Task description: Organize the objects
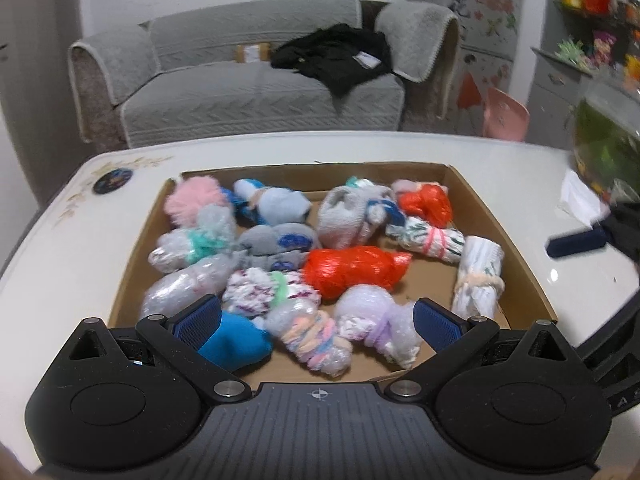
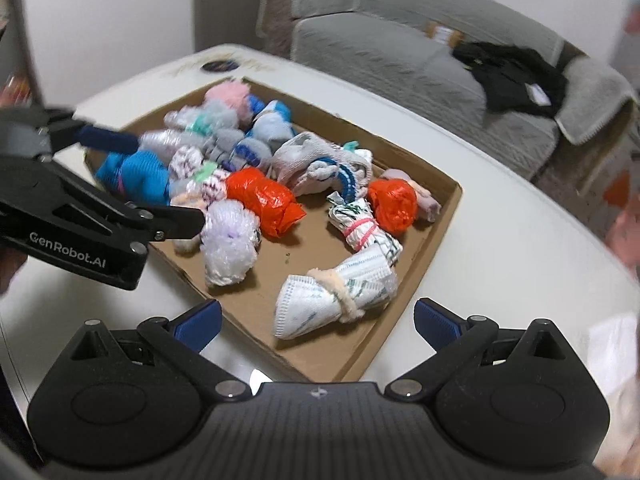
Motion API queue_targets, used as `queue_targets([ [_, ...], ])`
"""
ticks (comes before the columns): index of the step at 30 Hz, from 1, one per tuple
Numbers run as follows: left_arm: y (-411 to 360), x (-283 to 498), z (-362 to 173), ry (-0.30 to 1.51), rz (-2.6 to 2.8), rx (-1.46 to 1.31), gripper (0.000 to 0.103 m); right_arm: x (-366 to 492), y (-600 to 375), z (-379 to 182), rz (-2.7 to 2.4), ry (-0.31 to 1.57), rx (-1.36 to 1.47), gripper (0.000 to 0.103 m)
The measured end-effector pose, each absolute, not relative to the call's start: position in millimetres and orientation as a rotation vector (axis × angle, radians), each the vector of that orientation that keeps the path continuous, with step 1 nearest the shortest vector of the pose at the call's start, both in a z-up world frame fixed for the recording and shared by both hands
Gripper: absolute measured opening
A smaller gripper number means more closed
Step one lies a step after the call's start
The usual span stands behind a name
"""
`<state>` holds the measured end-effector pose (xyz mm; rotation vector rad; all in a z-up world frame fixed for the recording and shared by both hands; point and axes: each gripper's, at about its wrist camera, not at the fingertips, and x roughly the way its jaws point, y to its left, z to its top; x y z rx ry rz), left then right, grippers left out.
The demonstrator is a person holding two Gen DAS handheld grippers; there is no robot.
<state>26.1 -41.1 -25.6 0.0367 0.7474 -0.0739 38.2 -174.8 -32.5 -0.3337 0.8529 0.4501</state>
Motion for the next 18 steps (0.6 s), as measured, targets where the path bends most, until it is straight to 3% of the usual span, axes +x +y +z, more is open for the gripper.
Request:
queue_targets([
  [18,0.8,5.3,-12.3,0.670,0.031,0.006,0.103,14.7,-168.8,-23.6,0.376,0.791,-0.084,0.102],
])
